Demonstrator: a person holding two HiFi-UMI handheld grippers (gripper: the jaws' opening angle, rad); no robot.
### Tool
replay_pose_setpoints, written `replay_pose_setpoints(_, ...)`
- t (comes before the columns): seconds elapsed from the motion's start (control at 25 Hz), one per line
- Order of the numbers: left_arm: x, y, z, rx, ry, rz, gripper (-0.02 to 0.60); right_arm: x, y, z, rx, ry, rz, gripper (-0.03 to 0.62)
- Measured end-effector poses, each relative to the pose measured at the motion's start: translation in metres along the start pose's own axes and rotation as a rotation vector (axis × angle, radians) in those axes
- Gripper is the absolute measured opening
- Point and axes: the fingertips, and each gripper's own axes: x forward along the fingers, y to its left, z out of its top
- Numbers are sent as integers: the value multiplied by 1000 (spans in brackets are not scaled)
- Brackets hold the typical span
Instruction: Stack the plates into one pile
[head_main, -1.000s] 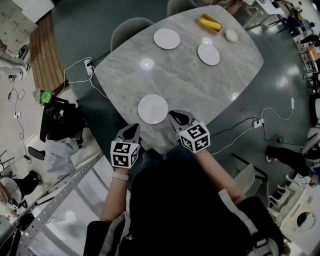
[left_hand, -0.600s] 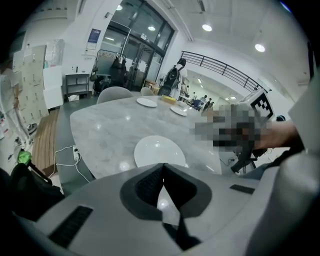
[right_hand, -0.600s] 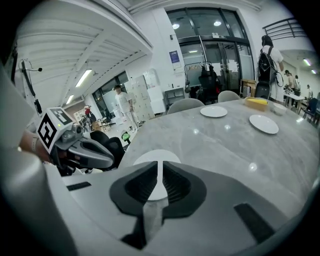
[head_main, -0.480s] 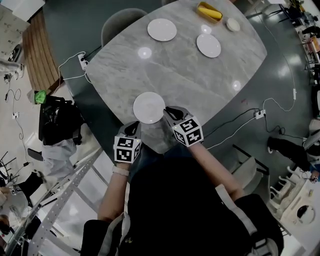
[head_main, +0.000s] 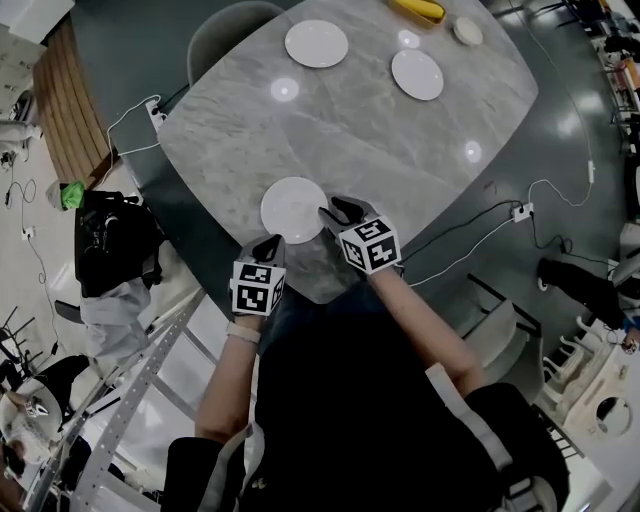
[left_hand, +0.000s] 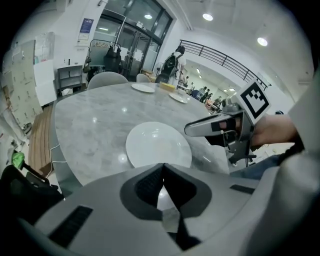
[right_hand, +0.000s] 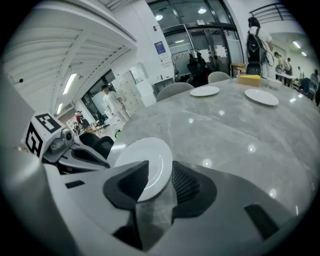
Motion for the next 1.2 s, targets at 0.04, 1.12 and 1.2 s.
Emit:
replay_pose_setpoints(0.04, 2, 0, -1, -1, 5, -5, 8, 1, -1, -1, 24, 0, 2, 137)
replay_pose_setpoints(1.12, 23, 3, -9, 65, 27, -94, 8, 15, 12, -19, 237, -34, 23, 95)
replay_pose_setpoints(1.2, 23, 3, -9, 55, 22, -88, 8, 13, 12, -20, 255, -46, 25, 91)
